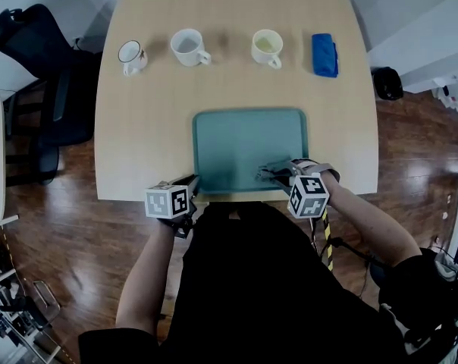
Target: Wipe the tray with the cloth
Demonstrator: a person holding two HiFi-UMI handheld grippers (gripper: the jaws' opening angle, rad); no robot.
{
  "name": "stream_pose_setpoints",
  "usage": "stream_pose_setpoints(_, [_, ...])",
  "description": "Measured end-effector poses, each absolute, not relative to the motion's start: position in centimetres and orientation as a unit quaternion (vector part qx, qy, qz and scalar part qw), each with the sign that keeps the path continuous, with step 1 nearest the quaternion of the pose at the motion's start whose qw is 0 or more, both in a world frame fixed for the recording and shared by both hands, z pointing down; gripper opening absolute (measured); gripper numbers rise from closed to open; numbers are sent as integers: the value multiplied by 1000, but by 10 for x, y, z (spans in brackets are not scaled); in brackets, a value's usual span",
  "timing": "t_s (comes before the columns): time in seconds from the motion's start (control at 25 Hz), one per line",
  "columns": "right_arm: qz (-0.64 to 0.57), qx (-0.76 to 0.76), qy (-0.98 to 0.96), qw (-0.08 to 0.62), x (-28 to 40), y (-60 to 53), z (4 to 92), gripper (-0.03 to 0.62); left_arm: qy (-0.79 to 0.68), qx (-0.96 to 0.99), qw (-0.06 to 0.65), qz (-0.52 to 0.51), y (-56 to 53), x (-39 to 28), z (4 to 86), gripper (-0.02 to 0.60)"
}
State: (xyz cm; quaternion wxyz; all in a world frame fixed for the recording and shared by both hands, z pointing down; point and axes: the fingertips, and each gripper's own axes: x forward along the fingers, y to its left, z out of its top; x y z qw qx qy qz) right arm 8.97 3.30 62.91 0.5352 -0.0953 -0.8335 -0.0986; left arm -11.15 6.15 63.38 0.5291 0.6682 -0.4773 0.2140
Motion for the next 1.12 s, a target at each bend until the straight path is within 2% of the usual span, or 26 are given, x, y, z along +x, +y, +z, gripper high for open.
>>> stream_pose_setpoints(0.36, [-74,-143,-826,540,99,49,631,26,-478,668,527,217,61,-111,634,31])
stream_pose_setpoints(0.88, [-140,17,-798,586,95,-130,633,26,-480,666,530,213,62,-111,635,29])
stream_pose_setpoints(1.12, [-133,67,-809,569,107,-139,632,26,-482,663,529,219,64,-114,635,29])
